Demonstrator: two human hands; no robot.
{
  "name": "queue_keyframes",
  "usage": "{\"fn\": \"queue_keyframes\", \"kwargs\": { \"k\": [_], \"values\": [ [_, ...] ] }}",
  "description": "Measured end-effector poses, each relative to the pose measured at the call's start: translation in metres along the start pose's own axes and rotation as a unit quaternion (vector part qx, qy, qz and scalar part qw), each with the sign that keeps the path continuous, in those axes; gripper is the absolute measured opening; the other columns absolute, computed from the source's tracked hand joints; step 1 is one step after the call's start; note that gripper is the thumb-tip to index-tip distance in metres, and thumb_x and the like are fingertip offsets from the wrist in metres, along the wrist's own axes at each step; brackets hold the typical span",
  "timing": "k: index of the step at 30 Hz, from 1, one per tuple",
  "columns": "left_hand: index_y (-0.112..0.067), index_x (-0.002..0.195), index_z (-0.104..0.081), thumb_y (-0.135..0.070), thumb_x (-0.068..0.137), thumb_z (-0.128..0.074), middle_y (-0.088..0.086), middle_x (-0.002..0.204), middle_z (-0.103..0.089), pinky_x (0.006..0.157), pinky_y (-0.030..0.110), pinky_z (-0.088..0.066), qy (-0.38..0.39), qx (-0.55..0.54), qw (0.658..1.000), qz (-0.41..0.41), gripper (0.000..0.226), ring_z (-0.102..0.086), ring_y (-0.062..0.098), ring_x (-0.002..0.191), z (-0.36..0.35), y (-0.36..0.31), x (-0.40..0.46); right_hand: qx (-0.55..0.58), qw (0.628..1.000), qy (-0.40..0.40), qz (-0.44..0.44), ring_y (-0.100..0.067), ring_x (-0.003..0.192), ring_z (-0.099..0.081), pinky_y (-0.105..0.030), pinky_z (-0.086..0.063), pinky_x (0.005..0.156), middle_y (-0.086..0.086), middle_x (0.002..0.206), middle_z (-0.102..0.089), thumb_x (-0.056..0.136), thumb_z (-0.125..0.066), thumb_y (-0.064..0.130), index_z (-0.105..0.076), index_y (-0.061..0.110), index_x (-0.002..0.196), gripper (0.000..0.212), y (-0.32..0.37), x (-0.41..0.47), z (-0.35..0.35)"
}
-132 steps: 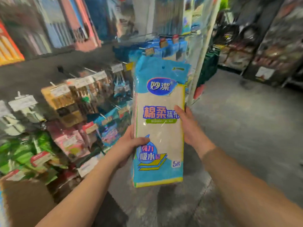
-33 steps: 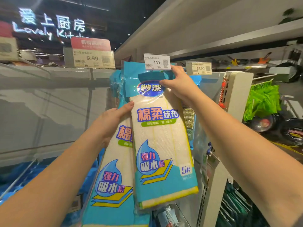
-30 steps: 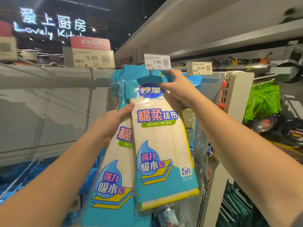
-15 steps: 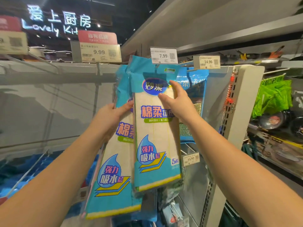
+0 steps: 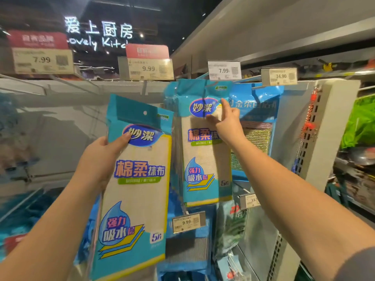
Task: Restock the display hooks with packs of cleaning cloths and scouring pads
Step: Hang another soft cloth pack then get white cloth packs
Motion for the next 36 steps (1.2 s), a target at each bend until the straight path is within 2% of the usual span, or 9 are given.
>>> {"fn": "queue_keyframes", "kwargs": {
  "k": [3,6,8,11,18,21,27,33,36],
  "values": [
    [-0.022,0.099,-0.071,-0.045,0.088,-0.073,0.007,0.092,-0.079,0.083,0.059,-0.059,0.015,-0.032,0.999,-0.002,0.026,-0.076,0.03,0.077,0.0,-0.002,-0.005,0.007,1.0,0.008,0.0,-0.014,0.097,-0.051,-0.024,-0.042,0.071,0.002,0.124,-0.029,0.093,-0.065,0.045,-0.019,0.033,0.157,0.079,-0.002,0.002,-0.001],
    [-0.022,0.1,-0.072,-0.042,0.089,-0.073,0.009,0.094,-0.079,0.082,0.055,-0.059,0.036,-0.063,0.997,0.0,0.022,-0.076,0.028,0.077,-0.008,-0.004,-0.009,-0.023,1.0,0.006,0.006,-0.019,0.104,-0.052,-0.023,-0.047,0.074,-0.003,0.133,-0.03,0.097,-0.059,0.021,-0.018,0.033,0.157,0.073,-0.002,0.002,0.001],
    [-0.021,0.103,-0.071,-0.041,0.088,-0.073,0.011,0.098,-0.078,0.085,0.058,-0.058,0.056,-0.085,0.995,0.013,0.025,-0.076,0.031,0.081,-0.018,-0.006,-0.011,-0.055,0.998,0.008,0.003,-0.024,0.109,-0.051,-0.036,-0.052,0.09,-0.009,0.141,-0.029,0.095,-0.053,0.012,-0.019,0.031,0.157,0.073,0.0,-0.002,0.005],
    [-0.015,0.108,-0.068,-0.037,0.089,-0.073,0.012,0.099,-0.078,0.083,0.055,-0.059,0.081,-0.112,0.99,0.027,0.03,-0.076,0.031,0.082,-0.036,-0.009,-0.014,-0.103,0.995,-0.009,0.004,-0.034,0.129,-0.041,-0.046,-0.04,0.108,-0.013,0.148,-0.028,0.096,-0.056,0.029,-0.024,0.027,0.156,0.068,0.006,-0.008,0.014],
    [-0.01,0.115,-0.064,-0.033,0.092,-0.071,0.014,0.101,-0.078,0.078,0.051,-0.062,0.128,-0.142,0.981,0.041,0.034,-0.076,0.032,0.085,-0.077,-0.013,-0.013,-0.036,0.965,-0.141,0.218,-0.01,0.105,-0.053,-0.022,-0.041,0.097,0.007,0.113,-0.053,0.096,-0.05,0.01,-0.06,0.009,0.126,0.032,0.053,-0.019,0.074],
    [-0.011,0.113,-0.064,-0.032,0.093,-0.07,0.014,0.099,-0.078,0.069,0.045,-0.063,0.142,-0.152,0.977,0.046,0.03,-0.076,0.029,0.081,-0.094,-0.017,-0.012,-0.045,0.955,-0.118,0.268,-0.003,0.11,-0.049,-0.008,-0.035,0.096,0.009,0.12,-0.054,0.096,-0.048,0.01,-0.054,0.012,0.136,0.041,0.065,-0.022,0.088],
    [-0.011,0.115,-0.063,-0.033,0.094,-0.069,0.012,0.1,-0.078,0.068,0.043,-0.064,0.162,-0.175,0.97,0.044,0.031,-0.077,0.028,0.085,-0.13,-0.035,-0.007,-0.104,0.95,-0.088,0.28,-0.01,0.128,-0.046,-0.005,-0.028,0.099,0.001,0.139,-0.056,0.095,-0.047,0.01,-0.055,0.015,0.137,0.043,0.074,-0.01,0.098],
    [-0.009,0.12,-0.059,-0.035,0.089,-0.076,0.012,0.102,-0.078,0.086,0.058,-0.059,0.16,-0.19,0.967,0.058,0.043,-0.076,0.032,0.092,-0.152,-0.048,0.007,-0.148,0.938,-0.078,0.304,-0.02,0.128,-0.049,-0.048,-0.038,0.107,0.002,0.135,-0.058,0.086,-0.052,0.012,-0.062,0.018,0.121,0.036,0.069,-0.011,0.1],
    [-0.008,0.122,-0.056,-0.038,0.088,-0.076,0.011,0.1,-0.078,0.087,0.056,-0.059,0.158,-0.181,0.969,0.06,0.049,-0.077,0.031,0.091,-0.157,-0.049,0.01,-0.217,0.926,-0.051,0.304,-0.019,0.139,-0.036,-0.048,-0.029,0.109,0.003,0.149,-0.046,0.088,-0.052,0.016,-0.066,0.022,0.114,0.03,0.066,-0.01,0.099]
  ]
}}
Point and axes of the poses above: each hand's wrist, its own x-axis towards the middle knuckle, its own z-axis out of the back of the hand, y = z × x, the point moved 1 cm from there along x, towards the middle knuckle
